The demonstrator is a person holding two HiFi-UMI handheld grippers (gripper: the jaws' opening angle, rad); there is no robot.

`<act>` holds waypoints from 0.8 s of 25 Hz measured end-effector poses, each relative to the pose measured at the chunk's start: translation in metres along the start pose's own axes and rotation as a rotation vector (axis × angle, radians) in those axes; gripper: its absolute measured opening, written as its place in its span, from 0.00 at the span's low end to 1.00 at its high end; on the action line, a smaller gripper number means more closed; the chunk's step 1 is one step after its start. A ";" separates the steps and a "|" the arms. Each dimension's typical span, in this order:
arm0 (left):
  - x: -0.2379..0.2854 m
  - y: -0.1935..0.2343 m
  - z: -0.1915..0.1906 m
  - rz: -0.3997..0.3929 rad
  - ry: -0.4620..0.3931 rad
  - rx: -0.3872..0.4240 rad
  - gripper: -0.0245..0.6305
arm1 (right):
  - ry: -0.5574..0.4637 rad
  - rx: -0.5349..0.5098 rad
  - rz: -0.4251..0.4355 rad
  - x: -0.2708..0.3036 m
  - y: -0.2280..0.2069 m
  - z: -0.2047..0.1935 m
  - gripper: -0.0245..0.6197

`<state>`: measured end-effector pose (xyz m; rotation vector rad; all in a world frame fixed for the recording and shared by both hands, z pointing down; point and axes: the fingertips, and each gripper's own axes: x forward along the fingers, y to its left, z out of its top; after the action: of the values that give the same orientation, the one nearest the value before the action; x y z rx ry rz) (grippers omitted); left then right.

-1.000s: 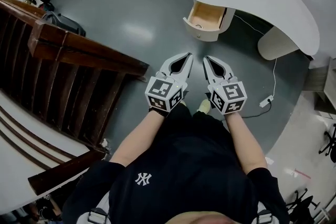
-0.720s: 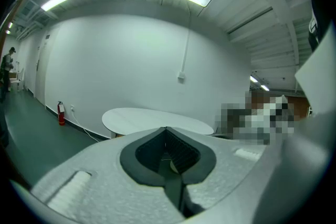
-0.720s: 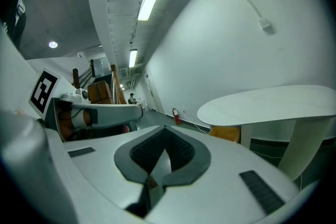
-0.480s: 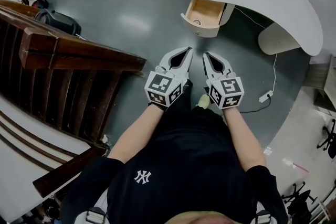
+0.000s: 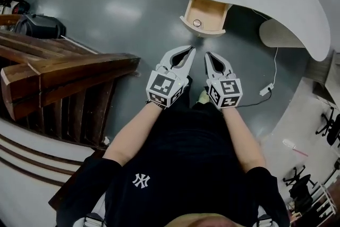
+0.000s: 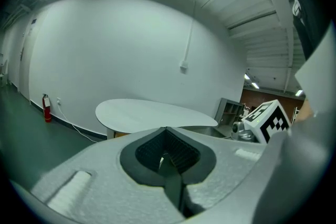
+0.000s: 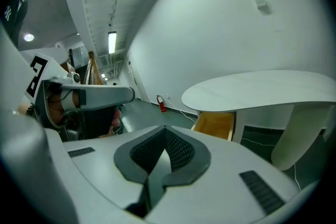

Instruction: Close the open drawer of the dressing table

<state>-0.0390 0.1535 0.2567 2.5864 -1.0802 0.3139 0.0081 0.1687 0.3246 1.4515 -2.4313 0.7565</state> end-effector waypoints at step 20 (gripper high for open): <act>0.100 0.102 -0.059 -0.148 0.089 0.018 0.05 | 0.173 0.176 -0.227 0.147 -0.082 -0.128 0.06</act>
<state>-0.0479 0.0433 0.3638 2.6228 -0.8548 0.4004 -0.0035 0.0928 0.5218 1.6168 -2.0742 1.0168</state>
